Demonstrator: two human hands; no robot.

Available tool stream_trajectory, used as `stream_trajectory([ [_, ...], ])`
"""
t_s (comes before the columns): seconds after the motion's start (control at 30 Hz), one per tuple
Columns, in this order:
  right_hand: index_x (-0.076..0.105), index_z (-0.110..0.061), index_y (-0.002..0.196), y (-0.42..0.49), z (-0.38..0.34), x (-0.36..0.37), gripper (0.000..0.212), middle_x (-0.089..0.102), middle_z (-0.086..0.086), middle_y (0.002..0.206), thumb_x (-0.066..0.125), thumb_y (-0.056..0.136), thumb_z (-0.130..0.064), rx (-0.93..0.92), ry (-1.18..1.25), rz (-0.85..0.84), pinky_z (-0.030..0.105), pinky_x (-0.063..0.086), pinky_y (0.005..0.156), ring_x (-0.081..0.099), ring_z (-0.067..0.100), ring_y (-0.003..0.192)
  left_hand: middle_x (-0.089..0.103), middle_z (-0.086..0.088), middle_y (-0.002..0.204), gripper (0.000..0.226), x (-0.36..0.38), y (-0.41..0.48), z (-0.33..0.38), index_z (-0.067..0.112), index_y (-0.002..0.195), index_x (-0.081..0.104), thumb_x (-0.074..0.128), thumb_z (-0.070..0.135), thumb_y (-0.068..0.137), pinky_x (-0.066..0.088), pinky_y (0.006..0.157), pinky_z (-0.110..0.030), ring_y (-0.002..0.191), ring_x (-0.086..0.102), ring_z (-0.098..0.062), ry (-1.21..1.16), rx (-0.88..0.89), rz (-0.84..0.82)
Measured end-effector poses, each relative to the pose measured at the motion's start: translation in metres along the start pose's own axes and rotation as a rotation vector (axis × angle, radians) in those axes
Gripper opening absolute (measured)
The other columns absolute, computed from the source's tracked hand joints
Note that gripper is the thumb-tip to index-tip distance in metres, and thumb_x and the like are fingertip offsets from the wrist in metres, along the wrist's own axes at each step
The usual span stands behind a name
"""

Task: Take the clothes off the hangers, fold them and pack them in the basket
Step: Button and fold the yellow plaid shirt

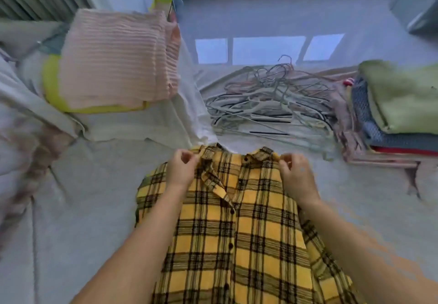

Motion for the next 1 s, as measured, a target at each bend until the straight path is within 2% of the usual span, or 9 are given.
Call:
stream_trajectory([
  [0.1, 0.060, -0.015, 0.101, -0.036, 0.032, 0.081, 0.015, 0.053, -0.005, 0.095, 0.047, 0.097, -0.020, -0.048, 0.002, -0.283, 0.012, 0.033, 0.066, 0.051, 0.012, 0.094, 0.063, -0.004, 0.086, 0.012, 0.062, -0.034, -0.095, 0.015, 0.091, 0.059, 0.057, 0.026, 0.091, 0.051, 0.075, -0.034, 0.073, 0.059, -0.015, 0.002, -0.272, -0.311],
  [0.23, 0.060, -0.013, 0.113, -0.008, 0.057, 0.145, 0.023, 0.054, -0.003, 0.107, 0.048, 0.097, -0.023, -0.022, 0.027, -0.276, 0.017, 0.037, 0.083, 0.048, 0.009, 0.098, 0.061, -0.001, 0.087, 0.028, 0.099, -0.006, -0.150, 0.011, 0.099, 0.051, 0.063, 0.033, 0.086, 0.051, 0.076, -0.036, 0.081, 0.060, -0.020, -0.097, -0.383, -0.121],
  [0.37, 0.062, -0.010, 0.106, 0.025, 0.070, 0.180, 0.023, 0.063, 0.006, 0.104, 0.055, 0.093, -0.028, 0.136, -0.028, -0.184, 0.027, 0.041, 0.072, 0.057, 0.020, 0.092, 0.056, 0.002, 0.095, 0.032, 0.113, 0.030, -0.148, 0.011, 0.101, 0.047, 0.069, 0.028, 0.083, 0.048, 0.080, -0.033, 0.090, 0.057, -0.020, -0.080, -0.291, 0.094],
  [0.5, 0.061, -0.015, 0.104, 0.026, 0.069, 0.189, 0.022, 0.062, 0.001, 0.101, 0.057, 0.091, -0.033, 0.133, -0.097, -0.131, 0.031, 0.046, 0.073, 0.058, 0.019, 0.090, 0.067, -0.008, 0.091, 0.019, 0.126, 0.041, -0.155, 0.007, 0.094, 0.063, 0.063, 0.025, 0.087, 0.054, 0.080, -0.043, 0.087, 0.064, -0.027, -0.094, -0.227, 0.083],
  [0.67, 0.065, -0.022, 0.099, 0.034, 0.073, 0.192, 0.023, 0.064, -0.004, 0.098, 0.057, 0.089, -0.041, 0.234, -0.098, -0.136, 0.027, 0.039, 0.066, 0.058, 0.016, 0.089, 0.069, -0.005, 0.083, 0.011, 0.134, 0.038, -0.155, 0.012, 0.085, 0.067, 0.064, 0.022, 0.086, 0.055, 0.079, -0.044, 0.079, 0.064, -0.021, -0.143, -0.189, -0.033],
  [0.77, 0.066, -0.026, 0.094, 0.035, 0.074, 0.191, 0.017, 0.064, -0.008, 0.094, 0.057, 0.089, -0.039, 0.252, 0.037, -0.147, 0.028, 0.044, 0.070, 0.056, 0.012, 0.087, 0.066, -0.003, 0.073, 0.012, 0.133, 0.036, -0.146, 0.014, 0.074, 0.065, 0.068, 0.021, 0.083, 0.054, 0.072, -0.038, 0.065, 0.059, -0.014, -0.172, -0.174, -0.047],
  [0.87, 0.064, -0.024, 0.086, 0.031, 0.063, 0.191, 0.007, 0.063, -0.012, 0.084, 0.060, 0.089, -0.028, 0.105, 0.252, -0.170, 0.024, 0.049, 0.072, 0.059, 0.008, 0.083, 0.066, -0.003, 0.073, 0.009, 0.142, 0.035, -0.132, 0.013, 0.075, 0.066, 0.069, 0.017, 0.082, 0.052, 0.070, -0.032, 0.067, 0.059, -0.014, -0.252, -0.146, -0.136],
  [0.93, 0.064, -0.020, 0.085, 0.033, 0.059, 0.191, 0.005, 0.061, -0.013, 0.079, 0.060, 0.089, -0.021, 0.045, 0.302, -0.175, 0.015, 0.045, 0.067, 0.058, 0.005, 0.077, 0.064, 0.000, 0.069, 0.010, 0.150, 0.037, -0.128, 0.014, 0.074, 0.065, 0.066, 0.012, 0.084, 0.050, 0.064, -0.023, 0.064, 0.057, -0.011, -0.282, -0.159, -0.194],
  [1.0, 0.065, -0.018, 0.085, 0.036, 0.063, 0.193, 0.005, 0.062, -0.011, 0.077, 0.061, 0.088, -0.018, 0.048, 0.320, -0.196, 0.020, 0.047, 0.069, 0.060, 0.009, 0.076, 0.061, 0.002, 0.066, 0.013, 0.152, 0.039, -0.128, 0.013, 0.073, 0.063, 0.064, 0.009, 0.085, 0.046, 0.056, -0.013, 0.060, 0.055, -0.007, -0.266, -0.155, -0.228],
])
Point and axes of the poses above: each hand's wrist, its own y-axis towards the middle knuckle, its own x-axis out of the palm, z = x × y, the point moved 6 cm from there along y, towards the middle knuckle
